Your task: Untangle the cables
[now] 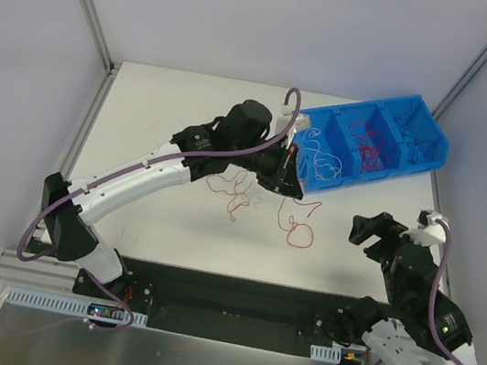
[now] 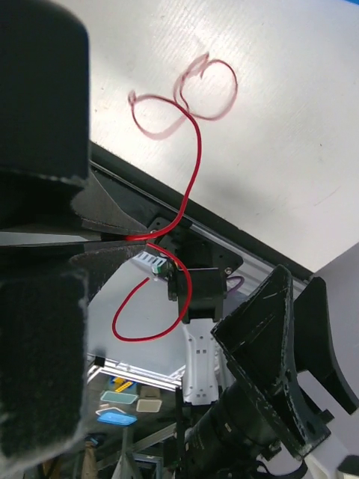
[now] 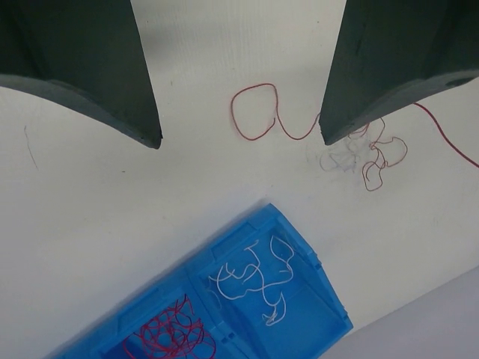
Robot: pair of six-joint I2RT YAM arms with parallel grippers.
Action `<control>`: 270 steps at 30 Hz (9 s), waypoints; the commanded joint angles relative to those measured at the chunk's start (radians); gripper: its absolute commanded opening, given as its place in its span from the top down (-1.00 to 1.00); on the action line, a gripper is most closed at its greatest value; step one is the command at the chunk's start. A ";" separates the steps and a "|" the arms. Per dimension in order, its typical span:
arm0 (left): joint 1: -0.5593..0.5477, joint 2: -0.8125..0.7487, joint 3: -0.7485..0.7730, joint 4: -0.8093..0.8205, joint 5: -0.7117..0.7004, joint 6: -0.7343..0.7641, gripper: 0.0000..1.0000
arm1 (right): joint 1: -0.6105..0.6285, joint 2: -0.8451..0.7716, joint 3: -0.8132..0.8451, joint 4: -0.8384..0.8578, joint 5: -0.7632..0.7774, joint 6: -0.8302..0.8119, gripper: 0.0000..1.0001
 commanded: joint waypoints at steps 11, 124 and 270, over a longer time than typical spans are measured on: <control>0.004 0.176 -0.194 0.076 0.084 0.070 0.19 | 0.000 0.133 -0.147 0.040 -0.193 0.157 -0.79; 0.423 -0.236 -0.385 0.022 0.084 0.242 -0.82 | -0.740 1.746 1.253 0.091 -0.701 -0.257 0.08; 0.483 -0.394 -0.134 -0.081 -0.533 0.220 1.00 | 0.063 1.436 0.065 1.115 -0.562 -0.156 0.39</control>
